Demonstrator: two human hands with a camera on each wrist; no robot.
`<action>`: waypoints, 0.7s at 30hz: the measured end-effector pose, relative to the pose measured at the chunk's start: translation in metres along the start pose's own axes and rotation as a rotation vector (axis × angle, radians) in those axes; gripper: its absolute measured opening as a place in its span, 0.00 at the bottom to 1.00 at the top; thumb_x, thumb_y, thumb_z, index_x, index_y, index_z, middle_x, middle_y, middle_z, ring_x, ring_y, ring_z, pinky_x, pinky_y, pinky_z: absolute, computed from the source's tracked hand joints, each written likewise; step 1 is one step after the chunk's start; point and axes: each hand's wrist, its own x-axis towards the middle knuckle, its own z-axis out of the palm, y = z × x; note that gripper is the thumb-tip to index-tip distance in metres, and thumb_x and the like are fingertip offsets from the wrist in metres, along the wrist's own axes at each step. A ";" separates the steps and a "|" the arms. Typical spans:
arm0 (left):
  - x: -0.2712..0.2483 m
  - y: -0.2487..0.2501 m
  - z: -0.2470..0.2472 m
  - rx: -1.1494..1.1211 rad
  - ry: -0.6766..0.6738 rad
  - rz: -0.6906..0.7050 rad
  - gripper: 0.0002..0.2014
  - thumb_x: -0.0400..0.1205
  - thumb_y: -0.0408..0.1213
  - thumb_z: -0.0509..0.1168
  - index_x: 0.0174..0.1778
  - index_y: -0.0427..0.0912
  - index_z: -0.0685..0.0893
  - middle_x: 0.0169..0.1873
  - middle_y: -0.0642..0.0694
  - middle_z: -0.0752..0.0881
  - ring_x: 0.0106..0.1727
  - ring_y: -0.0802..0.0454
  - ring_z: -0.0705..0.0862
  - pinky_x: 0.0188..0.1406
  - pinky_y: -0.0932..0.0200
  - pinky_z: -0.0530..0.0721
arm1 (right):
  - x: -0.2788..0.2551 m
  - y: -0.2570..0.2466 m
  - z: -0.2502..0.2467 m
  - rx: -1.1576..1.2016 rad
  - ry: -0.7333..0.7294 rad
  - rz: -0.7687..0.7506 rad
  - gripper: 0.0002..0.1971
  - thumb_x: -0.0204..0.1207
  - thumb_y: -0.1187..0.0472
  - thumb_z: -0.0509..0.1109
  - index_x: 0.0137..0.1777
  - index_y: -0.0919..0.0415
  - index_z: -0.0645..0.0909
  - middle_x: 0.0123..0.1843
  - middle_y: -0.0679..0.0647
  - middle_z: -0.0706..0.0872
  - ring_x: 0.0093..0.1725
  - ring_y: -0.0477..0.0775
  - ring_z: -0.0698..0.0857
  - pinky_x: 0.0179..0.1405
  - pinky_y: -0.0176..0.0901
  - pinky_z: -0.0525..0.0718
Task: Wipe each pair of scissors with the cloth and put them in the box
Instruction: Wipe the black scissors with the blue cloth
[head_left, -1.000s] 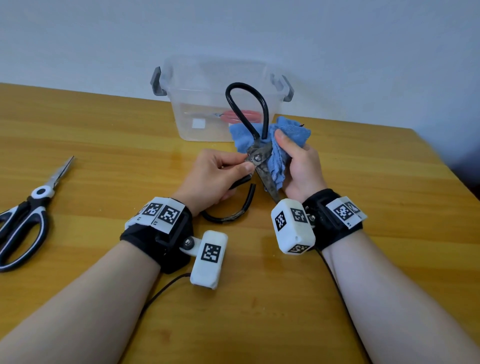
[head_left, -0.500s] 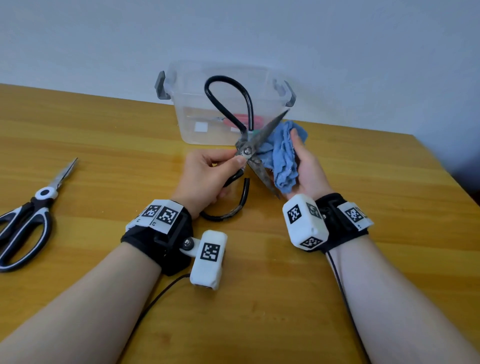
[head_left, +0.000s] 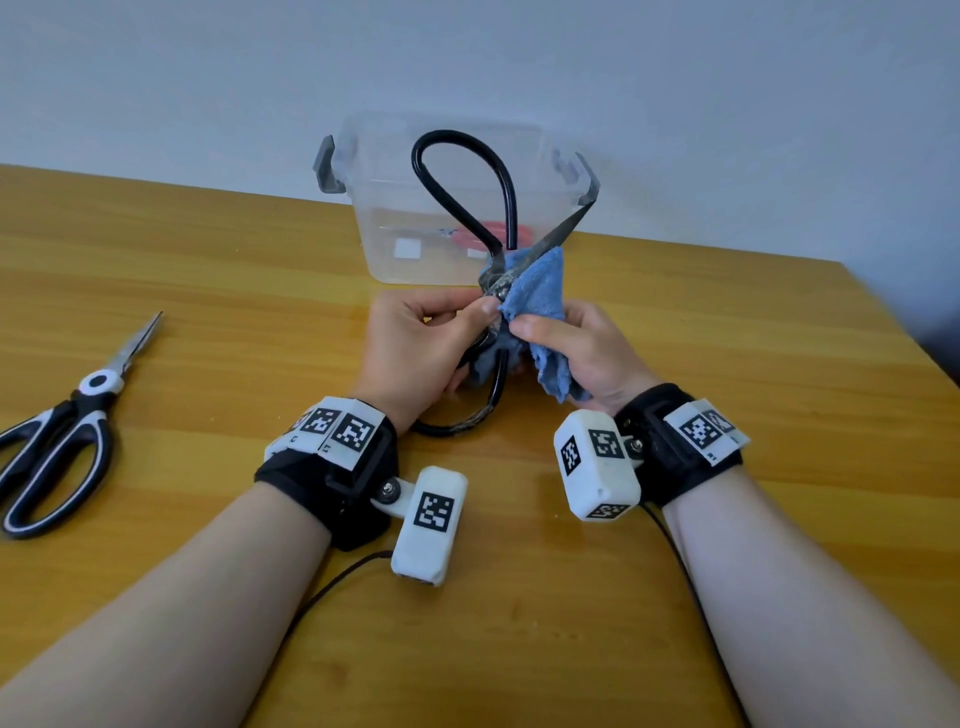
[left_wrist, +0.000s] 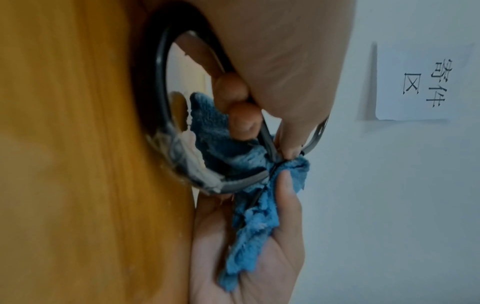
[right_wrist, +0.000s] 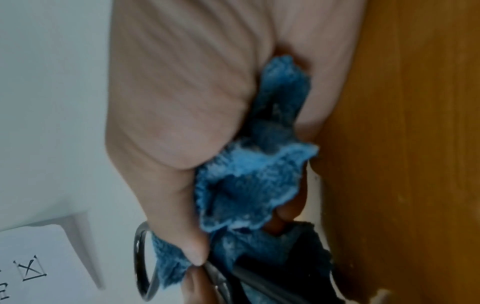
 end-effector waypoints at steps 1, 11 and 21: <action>0.000 -0.001 0.001 -0.012 0.037 0.001 0.06 0.85 0.33 0.73 0.43 0.43 0.94 0.17 0.46 0.80 0.13 0.52 0.70 0.14 0.67 0.68 | 0.001 0.001 -0.002 -0.006 0.012 -0.007 0.34 0.63 0.51 0.85 0.53 0.82 0.80 0.42 0.66 0.77 0.37 0.65 0.73 0.33 0.50 0.74; 0.015 -0.001 -0.019 -0.219 0.477 -0.102 0.13 0.85 0.41 0.73 0.56 0.34 0.91 0.18 0.58 0.77 0.16 0.52 0.72 0.14 0.66 0.68 | 0.007 0.003 -0.025 0.195 0.425 -0.080 0.04 0.81 0.66 0.74 0.45 0.65 0.88 0.39 0.62 0.89 0.40 0.64 0.87 0.48 0.59 0.83; 0.004 0.002 -0.008 -0.099 0.019 -0.103 0.05 0.85 0.37 0.74 0.50 0.41 0.93 0.20 0.41 0.77 0.14 0.48 0.71 0.12 0.66 0.64 | 0.004 -0.006 -0.009 0.467 -0.082 -0.069 0.38 0.86 0.39 0.53 0.85 0.69 0.63 0.83 0.73 0.70 0.79 0.68 0.75 0.77 0.63 0.76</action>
